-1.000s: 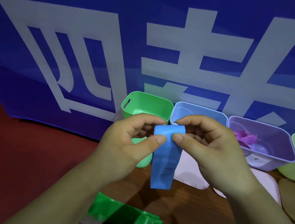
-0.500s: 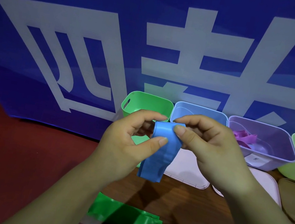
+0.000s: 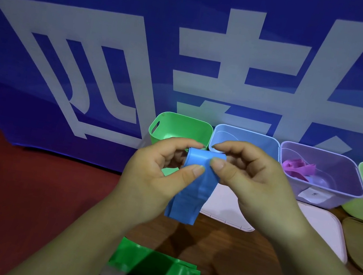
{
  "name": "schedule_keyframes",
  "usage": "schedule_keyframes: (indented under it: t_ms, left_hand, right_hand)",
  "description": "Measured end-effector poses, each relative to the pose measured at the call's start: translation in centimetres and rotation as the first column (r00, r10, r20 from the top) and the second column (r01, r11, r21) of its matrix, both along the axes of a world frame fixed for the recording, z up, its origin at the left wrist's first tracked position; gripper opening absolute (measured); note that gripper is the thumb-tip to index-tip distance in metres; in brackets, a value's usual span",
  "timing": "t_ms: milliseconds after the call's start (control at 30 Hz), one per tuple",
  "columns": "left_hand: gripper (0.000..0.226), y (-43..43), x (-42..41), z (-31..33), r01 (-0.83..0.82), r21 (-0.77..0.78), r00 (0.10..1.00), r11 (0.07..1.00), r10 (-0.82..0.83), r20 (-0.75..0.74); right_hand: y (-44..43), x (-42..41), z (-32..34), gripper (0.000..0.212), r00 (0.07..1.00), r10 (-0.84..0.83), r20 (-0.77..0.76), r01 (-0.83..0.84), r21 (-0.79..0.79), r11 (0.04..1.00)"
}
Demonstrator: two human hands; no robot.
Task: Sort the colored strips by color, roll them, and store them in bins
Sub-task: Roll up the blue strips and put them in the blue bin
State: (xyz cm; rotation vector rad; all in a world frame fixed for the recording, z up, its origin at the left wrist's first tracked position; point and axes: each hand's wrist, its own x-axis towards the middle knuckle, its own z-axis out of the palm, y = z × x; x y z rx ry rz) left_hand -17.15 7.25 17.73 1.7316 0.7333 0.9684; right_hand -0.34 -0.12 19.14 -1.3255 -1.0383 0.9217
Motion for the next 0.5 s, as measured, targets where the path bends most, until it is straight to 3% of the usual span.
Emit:
schedule_keyframes:
  t_ms: [233, 500]
  left_hand:
    - [0.024, -0.27, 0.28, 0.31, -0.021, -0.074, 0.998, 0.997, 0.025, 0.061]
    - [0.023, -0.47, 0.32, 0.34, -0.033, -0.072, 0.998, 0.997, 0.037, 0.06]
  right_hand:
    - [-0.5, 0.04, -0.23, 0.037, 0.997, 0.075, 0.009, -0.075, 0.132, 0.988]
    - [-0.77, -0.39, 0.19, 0.038, 0.997, 0.039, -0.059, -0.034, 0.097, 0.995]
